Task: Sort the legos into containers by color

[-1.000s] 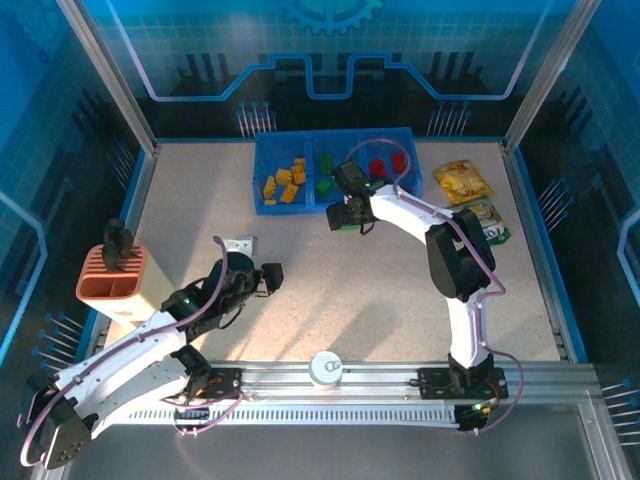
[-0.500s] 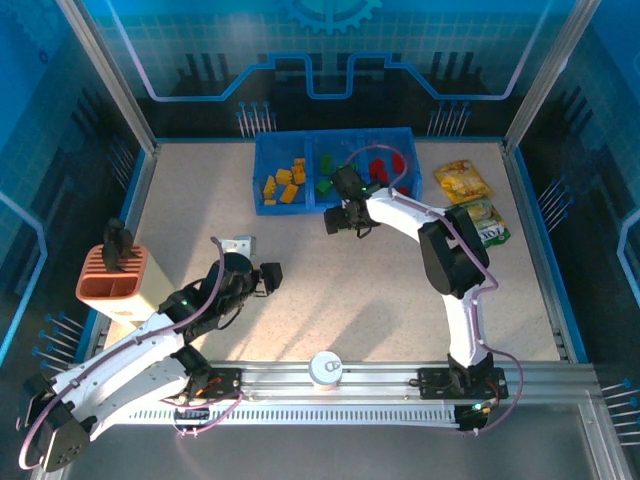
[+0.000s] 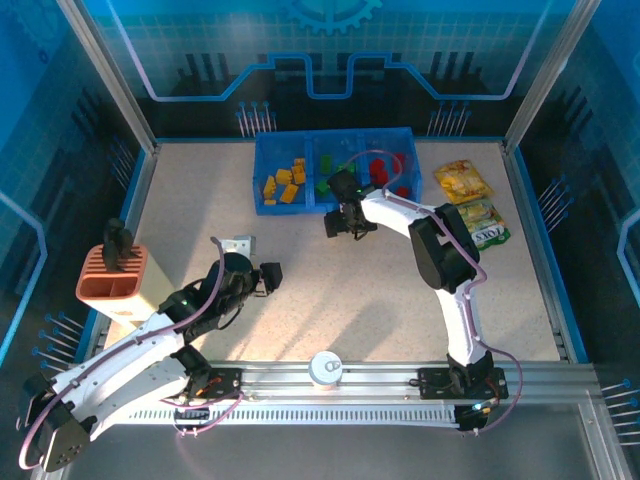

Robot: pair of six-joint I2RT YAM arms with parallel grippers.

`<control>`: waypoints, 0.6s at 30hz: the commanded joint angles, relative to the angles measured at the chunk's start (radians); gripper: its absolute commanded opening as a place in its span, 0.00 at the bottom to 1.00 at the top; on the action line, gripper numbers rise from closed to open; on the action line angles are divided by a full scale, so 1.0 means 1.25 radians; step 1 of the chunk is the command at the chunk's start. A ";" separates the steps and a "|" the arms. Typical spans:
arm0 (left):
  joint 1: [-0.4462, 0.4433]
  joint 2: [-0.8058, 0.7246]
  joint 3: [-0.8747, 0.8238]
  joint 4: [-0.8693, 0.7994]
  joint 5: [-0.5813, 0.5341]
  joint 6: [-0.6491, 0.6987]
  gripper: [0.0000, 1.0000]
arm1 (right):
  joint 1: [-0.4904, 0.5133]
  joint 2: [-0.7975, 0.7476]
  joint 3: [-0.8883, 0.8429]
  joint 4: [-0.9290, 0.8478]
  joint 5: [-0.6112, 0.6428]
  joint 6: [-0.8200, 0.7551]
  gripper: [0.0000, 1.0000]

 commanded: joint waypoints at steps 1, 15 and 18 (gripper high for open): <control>-0.007 -0.007 -0.010 -0.016 -0.019 0.002 0.65 | 0.002 0.032 0.003 -0.005 -0.015 0.016 0.82; -0.007 -0.007 -0.010 -0.014 -0.017 0.000 0.65 | 0.040 -0.076 -0.098 0.024 0.018 0.028 0.56; -0.006 -0.006 -0.011 -0.008 -0.016 0.000 0.65 | 0.054 -0.124 -0.119 0.029 0.033 0.027 0.56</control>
